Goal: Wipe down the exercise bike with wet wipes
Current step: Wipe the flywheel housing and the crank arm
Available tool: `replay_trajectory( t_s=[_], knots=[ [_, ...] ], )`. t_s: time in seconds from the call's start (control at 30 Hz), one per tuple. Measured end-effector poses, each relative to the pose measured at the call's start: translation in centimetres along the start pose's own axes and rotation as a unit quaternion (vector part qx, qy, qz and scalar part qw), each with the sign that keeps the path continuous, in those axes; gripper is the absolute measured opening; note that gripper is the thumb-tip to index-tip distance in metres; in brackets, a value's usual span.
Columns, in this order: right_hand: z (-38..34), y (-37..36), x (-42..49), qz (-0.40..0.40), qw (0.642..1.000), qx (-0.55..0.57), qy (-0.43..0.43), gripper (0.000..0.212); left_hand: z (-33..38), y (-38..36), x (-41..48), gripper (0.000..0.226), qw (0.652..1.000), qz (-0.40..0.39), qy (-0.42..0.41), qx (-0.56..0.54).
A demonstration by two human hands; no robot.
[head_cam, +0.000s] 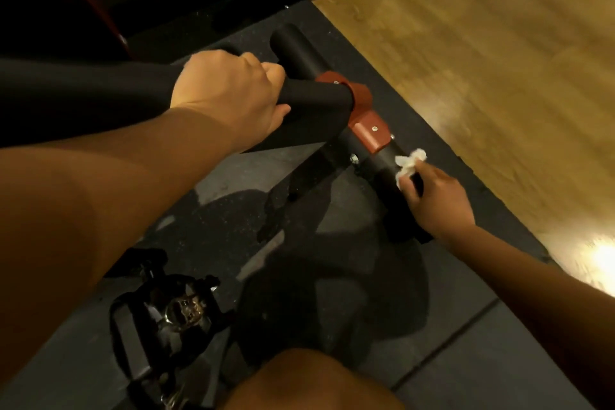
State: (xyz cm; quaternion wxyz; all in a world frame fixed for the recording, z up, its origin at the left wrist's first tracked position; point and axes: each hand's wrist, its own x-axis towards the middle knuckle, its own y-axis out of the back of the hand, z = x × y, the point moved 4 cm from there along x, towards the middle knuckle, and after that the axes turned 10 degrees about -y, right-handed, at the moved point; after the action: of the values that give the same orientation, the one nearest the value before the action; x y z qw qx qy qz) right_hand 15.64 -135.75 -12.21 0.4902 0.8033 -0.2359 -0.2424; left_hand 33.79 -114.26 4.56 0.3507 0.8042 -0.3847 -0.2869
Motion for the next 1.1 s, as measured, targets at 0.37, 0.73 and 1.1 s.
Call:
replay_trajectory(
  t_s=[0.37,0.73,1.1],
  knots=[
    [-3.1,-2.5,6.2,-0.158,0.983,-0.006,-0.094,0.111,0.4,-0.2,0.3,0.053,1.0,0.008,0.006,0.007],
    [-0.5,-1.0,-1.3,0.057,0.941,-0.107,0.315,0.029,0.3,-0.2,0.2,0.053,1.0,0.01,0.012,0.009],
    [-5.2,-3.4,2.4,0.031,0.9,-0.236,0.365,0.048,0.4,-0.2,0.3,0.055,1.0,0.003,0.003,0.008]
  ],
)
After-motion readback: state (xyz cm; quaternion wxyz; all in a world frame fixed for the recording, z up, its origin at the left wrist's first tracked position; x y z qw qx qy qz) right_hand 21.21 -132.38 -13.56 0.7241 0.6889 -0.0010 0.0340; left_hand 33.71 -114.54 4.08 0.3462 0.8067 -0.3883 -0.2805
